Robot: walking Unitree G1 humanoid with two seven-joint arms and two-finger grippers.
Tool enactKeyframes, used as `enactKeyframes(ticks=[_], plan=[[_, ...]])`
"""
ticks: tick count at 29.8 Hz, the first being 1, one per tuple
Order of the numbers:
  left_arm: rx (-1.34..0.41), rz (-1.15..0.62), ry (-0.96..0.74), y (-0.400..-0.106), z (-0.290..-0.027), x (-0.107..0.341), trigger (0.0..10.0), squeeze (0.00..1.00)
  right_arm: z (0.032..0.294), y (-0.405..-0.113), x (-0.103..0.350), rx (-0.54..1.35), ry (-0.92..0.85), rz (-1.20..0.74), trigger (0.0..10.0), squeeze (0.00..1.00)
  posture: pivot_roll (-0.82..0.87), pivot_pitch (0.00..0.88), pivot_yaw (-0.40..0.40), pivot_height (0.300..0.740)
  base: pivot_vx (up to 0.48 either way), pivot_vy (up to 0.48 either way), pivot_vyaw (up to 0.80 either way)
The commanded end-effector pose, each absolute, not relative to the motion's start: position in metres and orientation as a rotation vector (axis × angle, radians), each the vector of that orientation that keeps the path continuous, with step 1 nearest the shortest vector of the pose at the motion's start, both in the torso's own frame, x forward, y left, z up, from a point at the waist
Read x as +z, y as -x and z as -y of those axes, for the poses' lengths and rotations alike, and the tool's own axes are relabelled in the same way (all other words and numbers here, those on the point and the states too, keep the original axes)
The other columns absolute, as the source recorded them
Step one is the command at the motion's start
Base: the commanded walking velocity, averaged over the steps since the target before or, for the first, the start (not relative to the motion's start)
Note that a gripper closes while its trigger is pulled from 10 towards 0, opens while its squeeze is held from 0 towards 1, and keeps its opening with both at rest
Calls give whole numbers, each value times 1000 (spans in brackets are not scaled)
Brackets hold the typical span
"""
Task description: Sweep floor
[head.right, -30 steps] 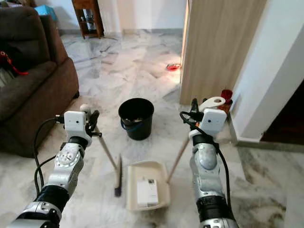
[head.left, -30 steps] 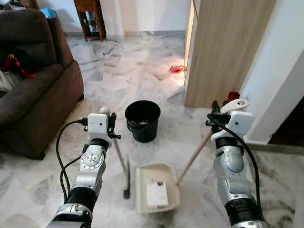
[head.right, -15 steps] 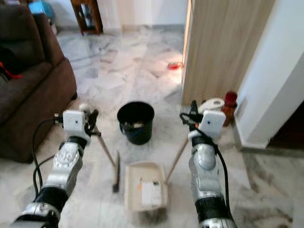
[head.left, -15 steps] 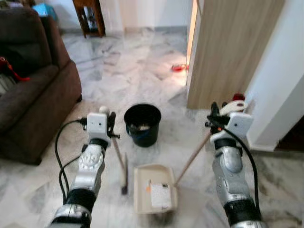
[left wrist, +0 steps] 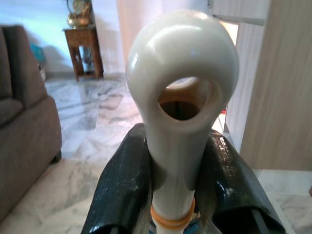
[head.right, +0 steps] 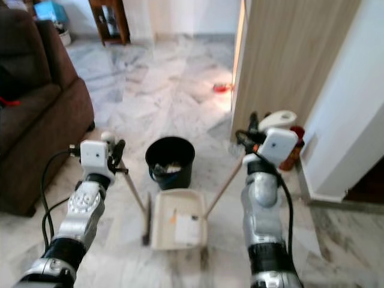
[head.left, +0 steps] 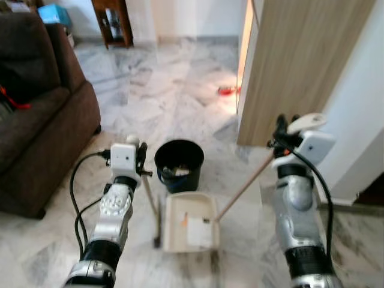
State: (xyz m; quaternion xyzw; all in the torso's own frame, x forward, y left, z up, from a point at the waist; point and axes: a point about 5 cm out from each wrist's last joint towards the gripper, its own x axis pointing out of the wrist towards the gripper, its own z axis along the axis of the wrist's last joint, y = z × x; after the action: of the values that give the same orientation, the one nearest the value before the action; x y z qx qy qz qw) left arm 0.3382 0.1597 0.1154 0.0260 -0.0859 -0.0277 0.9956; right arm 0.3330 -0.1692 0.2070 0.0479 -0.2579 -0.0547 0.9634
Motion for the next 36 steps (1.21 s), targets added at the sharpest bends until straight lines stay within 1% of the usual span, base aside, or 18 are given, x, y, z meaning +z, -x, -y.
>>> enactKeyframes(ticks=[1,2,6,11,23,36], plan=[[-40,224,-80,-341,-166,129,10000,0,163,-329,245,-92,-146,664,10000,0,-12,0,51,740,356,0,0],[-40,224,-80,-341,-166,129,10000,0,163,-329,245,-92,-146,664,10000,0,-12,0,51,740,356,0,0],[-39,224,-79,-342,-165,129,10000,0,167,-326,269,-91,-172,745,10000,0,-15,0,49,740,354,0,0],[-41,223,-78,-342,-164,129,10000,0,167,-325,278,-84,-174,774,10000,0,-15,0,47,740,355,0,0],[-21,220,-78,-339,-170,127,10000,0,162,-325,275,-63,-193,737,10000,0,2,0,41,740,344,0,0],[-21,237,-71,-336,-171,128,10000,0,160,-326,276,-54,-197,727,10000,0,7,0,41,740,0,0,0]])
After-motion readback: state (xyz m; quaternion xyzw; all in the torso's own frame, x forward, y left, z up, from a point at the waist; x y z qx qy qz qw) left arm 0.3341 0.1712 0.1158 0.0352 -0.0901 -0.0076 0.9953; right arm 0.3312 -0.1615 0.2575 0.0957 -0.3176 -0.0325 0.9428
